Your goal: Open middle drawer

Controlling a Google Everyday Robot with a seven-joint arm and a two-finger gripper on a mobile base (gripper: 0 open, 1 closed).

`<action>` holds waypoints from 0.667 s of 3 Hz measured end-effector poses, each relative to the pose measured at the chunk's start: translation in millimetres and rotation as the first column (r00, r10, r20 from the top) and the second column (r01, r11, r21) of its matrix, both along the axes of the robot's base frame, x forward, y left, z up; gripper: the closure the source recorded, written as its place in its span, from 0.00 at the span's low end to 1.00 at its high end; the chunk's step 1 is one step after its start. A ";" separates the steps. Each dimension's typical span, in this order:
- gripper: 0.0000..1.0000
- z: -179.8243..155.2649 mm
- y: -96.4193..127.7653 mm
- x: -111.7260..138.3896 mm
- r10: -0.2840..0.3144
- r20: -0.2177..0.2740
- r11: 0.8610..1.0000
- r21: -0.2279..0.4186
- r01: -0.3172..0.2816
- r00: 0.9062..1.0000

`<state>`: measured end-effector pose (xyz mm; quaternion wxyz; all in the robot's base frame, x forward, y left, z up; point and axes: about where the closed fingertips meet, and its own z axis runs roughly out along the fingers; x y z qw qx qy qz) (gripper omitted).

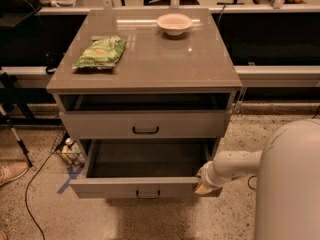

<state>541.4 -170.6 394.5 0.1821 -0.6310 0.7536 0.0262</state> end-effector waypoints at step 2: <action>1.00 -0.3 -0.9 -20.1 -0.035 -0.002 0.999 0.011 0.035 0.999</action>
Offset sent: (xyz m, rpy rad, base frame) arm -0.4159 -0.0265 -0.0685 0.2219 0.0391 -0.7082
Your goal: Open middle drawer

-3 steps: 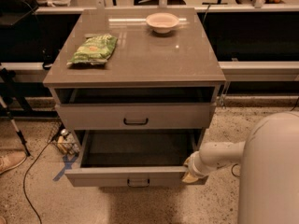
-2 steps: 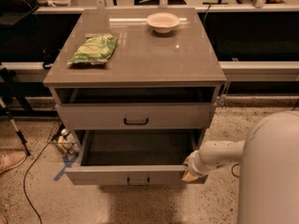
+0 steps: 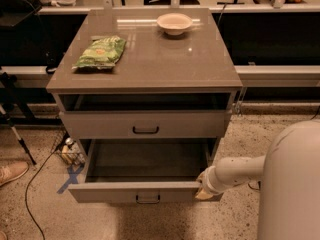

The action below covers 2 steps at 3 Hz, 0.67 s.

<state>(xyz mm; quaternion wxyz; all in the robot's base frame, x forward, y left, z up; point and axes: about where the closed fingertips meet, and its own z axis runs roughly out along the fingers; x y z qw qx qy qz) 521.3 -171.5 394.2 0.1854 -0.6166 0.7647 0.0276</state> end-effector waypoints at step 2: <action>1.00 -5.6 0.3 -25.6 -0.045 -0.005 0.999 0.015 0.045 0.999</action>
Offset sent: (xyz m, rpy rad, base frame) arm -0.4676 0.0022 -0.0990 0.2668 0.0783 -0.7957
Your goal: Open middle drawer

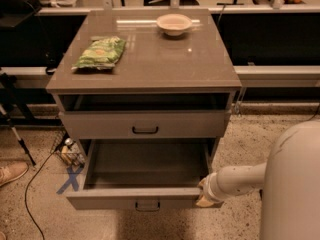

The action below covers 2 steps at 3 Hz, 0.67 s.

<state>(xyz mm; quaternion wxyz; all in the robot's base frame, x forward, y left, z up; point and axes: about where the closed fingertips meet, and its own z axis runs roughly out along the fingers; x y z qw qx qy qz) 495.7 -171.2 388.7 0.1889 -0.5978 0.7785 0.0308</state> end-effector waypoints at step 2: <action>0.81 6.8 0.1 0.3 0.000 0.000 1.000 0.000 0.000 1.000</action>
Offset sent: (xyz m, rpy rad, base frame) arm 0.0004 0.0000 0.0061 0.0000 0.0000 0.0000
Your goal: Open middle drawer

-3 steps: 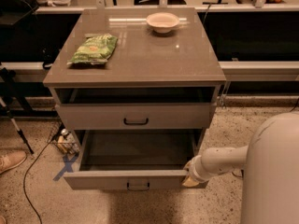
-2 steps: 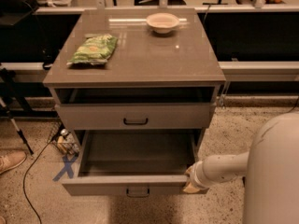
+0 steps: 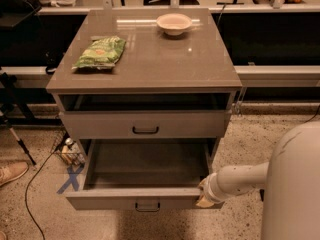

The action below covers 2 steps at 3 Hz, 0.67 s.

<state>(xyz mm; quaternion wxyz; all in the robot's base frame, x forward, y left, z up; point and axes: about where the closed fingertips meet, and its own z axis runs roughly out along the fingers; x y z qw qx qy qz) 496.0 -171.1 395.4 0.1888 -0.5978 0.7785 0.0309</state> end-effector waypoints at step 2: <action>0.34 -1.5 1.4 -1.1 0.002 -0.003 1.000 0.001 -0.002 1.000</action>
Offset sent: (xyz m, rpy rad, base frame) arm -0.0005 0.0006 -0.0007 0.0004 0.0015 0.0011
